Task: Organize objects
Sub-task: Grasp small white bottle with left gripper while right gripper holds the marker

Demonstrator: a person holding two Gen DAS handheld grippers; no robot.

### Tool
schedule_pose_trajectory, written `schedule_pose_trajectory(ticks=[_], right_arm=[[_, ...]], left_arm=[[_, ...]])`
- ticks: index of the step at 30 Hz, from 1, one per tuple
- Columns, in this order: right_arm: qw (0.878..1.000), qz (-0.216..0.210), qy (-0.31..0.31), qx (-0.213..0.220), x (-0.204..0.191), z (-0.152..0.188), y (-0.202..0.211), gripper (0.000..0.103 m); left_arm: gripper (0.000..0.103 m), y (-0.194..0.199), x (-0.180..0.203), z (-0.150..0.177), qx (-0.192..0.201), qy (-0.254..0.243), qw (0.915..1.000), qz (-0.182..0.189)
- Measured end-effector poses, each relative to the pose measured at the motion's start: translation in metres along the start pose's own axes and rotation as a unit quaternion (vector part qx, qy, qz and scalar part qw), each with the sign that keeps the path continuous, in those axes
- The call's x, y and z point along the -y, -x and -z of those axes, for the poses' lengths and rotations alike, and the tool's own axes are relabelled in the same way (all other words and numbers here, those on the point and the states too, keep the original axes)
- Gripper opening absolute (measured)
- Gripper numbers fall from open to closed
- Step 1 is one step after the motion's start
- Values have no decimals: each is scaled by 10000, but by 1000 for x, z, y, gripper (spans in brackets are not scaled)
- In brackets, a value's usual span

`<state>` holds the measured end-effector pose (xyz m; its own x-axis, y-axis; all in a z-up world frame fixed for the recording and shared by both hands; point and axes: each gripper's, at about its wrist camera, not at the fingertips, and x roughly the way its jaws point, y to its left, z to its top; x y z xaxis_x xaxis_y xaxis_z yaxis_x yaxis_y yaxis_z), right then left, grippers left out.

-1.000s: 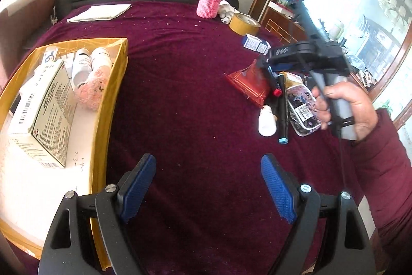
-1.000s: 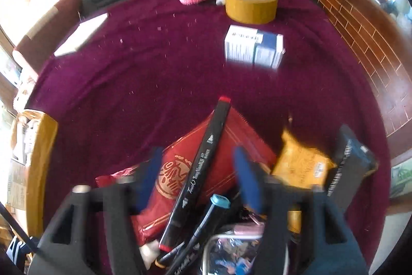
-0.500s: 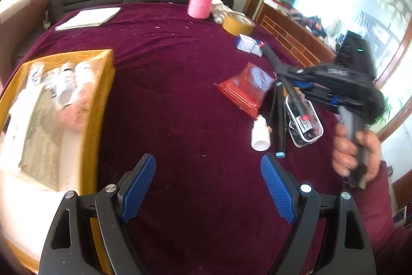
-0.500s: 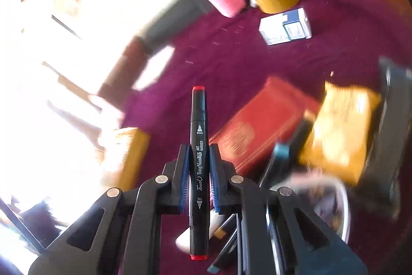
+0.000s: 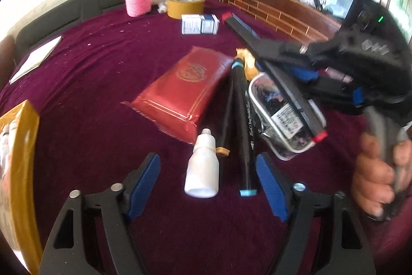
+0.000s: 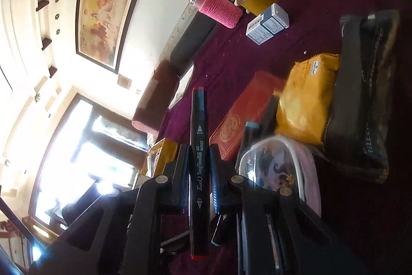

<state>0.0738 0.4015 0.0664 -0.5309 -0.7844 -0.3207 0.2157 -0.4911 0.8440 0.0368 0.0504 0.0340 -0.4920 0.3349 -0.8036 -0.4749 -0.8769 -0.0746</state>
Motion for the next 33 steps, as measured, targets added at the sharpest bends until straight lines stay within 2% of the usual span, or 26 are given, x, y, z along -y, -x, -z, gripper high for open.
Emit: schedule_pose_trajectory(ticks=[1, 2, 3, 5, 8, 11, 14, 15, 18, 21, 27, 30, 33], right_arm=[[10000, 0, 35, -6, -2, 1, 1, 12], [10000, 5, 60, -18, -3, 2, 1, 12], [10000, 19, 72, -36, -3, 3, 0, 12], [9999, 33, 68, -67, -1, 3, -1, 12], [9999, 97, 80, -87, 1, 4, -3, 12], [9998, 159, 82, -83, 2, 5, -4, 12], [9996, 228, 134, -64, 2, 6, -4, 12], [9996, 249, 152, -62, 1, 6, -4, 12], [9993, 304, 220, -65, 0, 7, -5, 12], [9989, 339, 305, -72, -2, 9, -5, 12], [9988, 48, 432, -227, -19, 15, -8, 12], [9978, -96, 545, -370, -40, 24, -13, 12], [9954, -243, 735, -569, -69, 31, -25, 13]], left_arm=[[57, -3, 0, -1, 31, 25, 9999, 146], [50, -4, -1, -2, 39, 110, 9996, 249], [37, -3, -1, -2, 57, 178, 9995, 264], [21, -4, -2, -2, 26, 254, 9996, 133], [21, -1, -10, 5, 53, 480, 9984, 294], [21, 4, -16, 10, 66, 555, 9981, 265], [22, -5, -20, 12, -85, 591, 9981, 133], [22, -5, -18, 14, 41, 536, 9985, 92], [22, -7, -10, 14, 71, 293, 9995, -107], [22, 3, -14, 18, 171, 467, 9987, 83], [22, 66, -40, 31, 750, 826, 9934, 260], [22, 108, -66, 47, 1102, 1107, 9872, 305], [22, 149, -103, 70, 1320, 1491, 9798, 186]])
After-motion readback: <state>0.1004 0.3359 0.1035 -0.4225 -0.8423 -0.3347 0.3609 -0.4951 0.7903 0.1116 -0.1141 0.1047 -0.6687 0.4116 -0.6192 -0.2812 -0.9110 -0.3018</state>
